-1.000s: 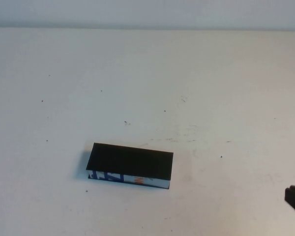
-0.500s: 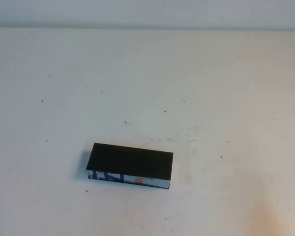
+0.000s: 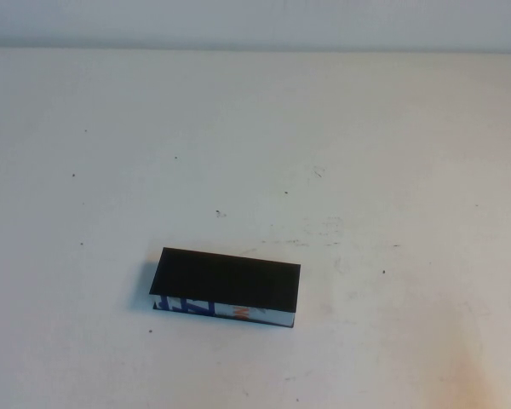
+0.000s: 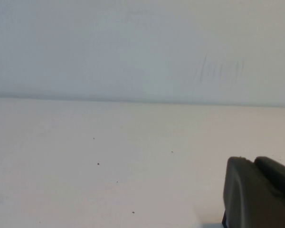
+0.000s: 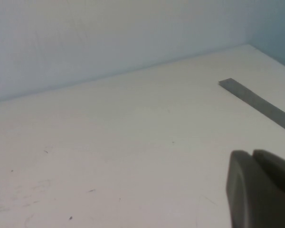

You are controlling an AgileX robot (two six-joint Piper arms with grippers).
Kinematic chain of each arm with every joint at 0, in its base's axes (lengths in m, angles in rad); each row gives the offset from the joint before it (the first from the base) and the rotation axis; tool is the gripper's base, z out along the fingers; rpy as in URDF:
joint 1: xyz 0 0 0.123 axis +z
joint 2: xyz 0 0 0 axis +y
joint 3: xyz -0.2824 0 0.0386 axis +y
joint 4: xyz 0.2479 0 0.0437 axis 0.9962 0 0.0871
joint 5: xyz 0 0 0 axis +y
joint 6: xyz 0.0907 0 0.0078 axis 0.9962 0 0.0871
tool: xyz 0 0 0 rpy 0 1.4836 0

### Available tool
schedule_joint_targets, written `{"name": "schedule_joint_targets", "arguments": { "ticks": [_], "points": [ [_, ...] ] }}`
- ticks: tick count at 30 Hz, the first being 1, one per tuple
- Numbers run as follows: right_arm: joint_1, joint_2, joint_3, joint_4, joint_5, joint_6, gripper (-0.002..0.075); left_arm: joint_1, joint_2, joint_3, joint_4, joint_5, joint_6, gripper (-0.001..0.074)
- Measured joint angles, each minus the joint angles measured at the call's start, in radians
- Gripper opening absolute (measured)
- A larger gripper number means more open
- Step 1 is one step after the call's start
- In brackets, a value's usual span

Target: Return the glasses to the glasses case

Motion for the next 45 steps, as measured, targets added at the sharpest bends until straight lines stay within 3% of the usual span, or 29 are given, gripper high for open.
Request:
{"name": "schedule_joint_targets", "arguments": {
  "ticks": [2,6,9,13,38,41,45],
  "points": [
    [0.0,0.0,0.0,0.032,0.011,-0.037,-0.0011,0.0,0.0,0.0,0.0,0.0,0.0,-0.0001],
    [0.0,0.0,0.0,0.251,0.078,-0.314,-0.0011,0.0,0.0,0.0,0.0,-0.002,0.0,-0.0001],
    [0.0,0.0,0.0,0.311,0.153,-0.407,-0.0011,0.0,0.0,0.0,0.0,-0.002,0.0,-0.0001],
    [0.0,0.0,0.0,0.337,0.217,-0.434,-0.0011,0.0,0.0,0.0,0.0,-0.002,0.0,-0.0001],
    [0.0,0.0,0.0,0.343,0.219,-0.44,-0.0011,0.0,0.0,0.0,0.0,-0.03,-0.002,-0.0001],
    [0.0,0.0,0.0,0.343,0.219,-0.44,-0.0011,0.002,0.0,0.0,0.129,-0.059,-0.082,-0.0001],
    [0.0,0.0,0.0,0.343,0.219,-0.442,-0.0011,0.072,0.0,0.0,0.589,-0.06,-0.436,-0.0001]
  ]
}}
